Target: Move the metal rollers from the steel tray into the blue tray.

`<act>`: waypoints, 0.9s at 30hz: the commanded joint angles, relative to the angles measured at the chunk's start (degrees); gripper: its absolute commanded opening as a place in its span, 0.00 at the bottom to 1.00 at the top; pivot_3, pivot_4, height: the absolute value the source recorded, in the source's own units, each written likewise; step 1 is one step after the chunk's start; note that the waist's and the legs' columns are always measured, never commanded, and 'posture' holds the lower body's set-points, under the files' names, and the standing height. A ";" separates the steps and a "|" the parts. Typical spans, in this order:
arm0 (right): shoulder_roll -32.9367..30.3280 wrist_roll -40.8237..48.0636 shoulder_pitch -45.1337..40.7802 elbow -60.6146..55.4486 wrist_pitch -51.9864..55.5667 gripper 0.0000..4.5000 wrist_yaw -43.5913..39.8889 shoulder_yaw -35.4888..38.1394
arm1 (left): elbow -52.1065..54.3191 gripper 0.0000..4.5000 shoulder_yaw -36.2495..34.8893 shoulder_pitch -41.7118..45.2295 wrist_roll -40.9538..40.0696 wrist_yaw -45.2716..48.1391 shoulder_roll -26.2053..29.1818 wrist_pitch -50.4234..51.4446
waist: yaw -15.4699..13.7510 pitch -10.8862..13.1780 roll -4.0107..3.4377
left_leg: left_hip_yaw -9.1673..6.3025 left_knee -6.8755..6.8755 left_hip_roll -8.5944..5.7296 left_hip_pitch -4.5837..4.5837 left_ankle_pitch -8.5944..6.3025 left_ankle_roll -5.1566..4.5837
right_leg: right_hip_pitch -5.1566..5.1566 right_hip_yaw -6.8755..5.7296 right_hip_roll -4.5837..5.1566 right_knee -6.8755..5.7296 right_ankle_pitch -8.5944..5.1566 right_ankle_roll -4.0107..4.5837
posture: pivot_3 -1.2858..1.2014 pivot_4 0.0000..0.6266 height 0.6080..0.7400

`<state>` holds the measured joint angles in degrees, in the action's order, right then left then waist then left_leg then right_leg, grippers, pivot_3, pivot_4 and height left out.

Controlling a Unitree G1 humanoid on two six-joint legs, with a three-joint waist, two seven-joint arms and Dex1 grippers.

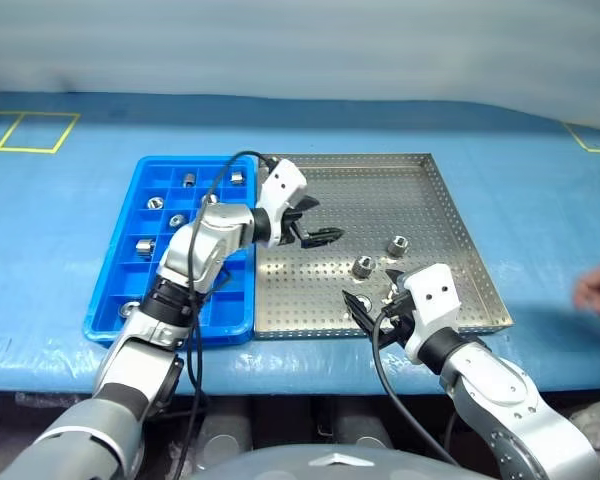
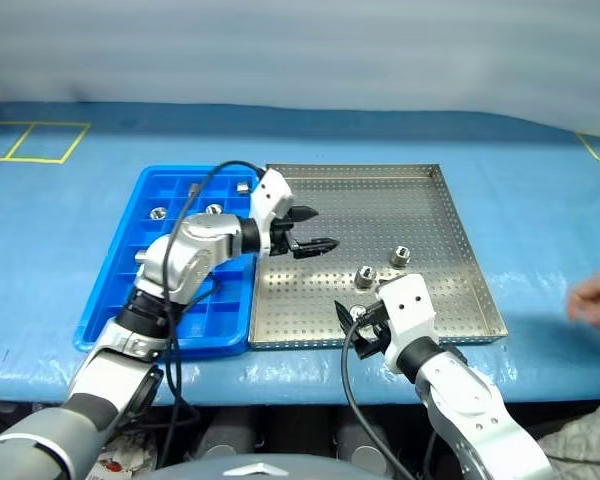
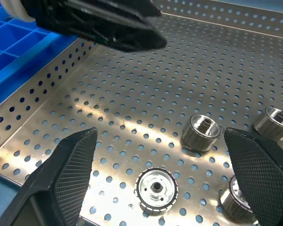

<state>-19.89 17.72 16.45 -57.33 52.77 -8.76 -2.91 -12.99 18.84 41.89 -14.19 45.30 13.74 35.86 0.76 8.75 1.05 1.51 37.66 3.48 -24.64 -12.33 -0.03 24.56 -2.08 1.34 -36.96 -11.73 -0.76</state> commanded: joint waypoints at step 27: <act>0.43 -0.53 3.59 -2.67 -4.88 1.00 5.10 -1.95 | -11.88 0.99 5.52 2.36 9.91 7.53 -6.06 -9.41 | 1.47 0.00 0.00 | 0.18 0.02 -0.01 0.02 -0.01 -0.02 | 0.05 0.22 0.02 0.00 0.04 -0.08 | 0.46 0.24 1.00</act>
<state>-19.37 17.08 20.50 -57.44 48.71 -3.65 -5.18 -26.89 24.88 44.17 -4.62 52.51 7.94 27.02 2.23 8.75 1.05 1.69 37.67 3.47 -24.62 -12.34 -0.05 24.61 -1.86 1.36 -36.97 -11.69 -0.84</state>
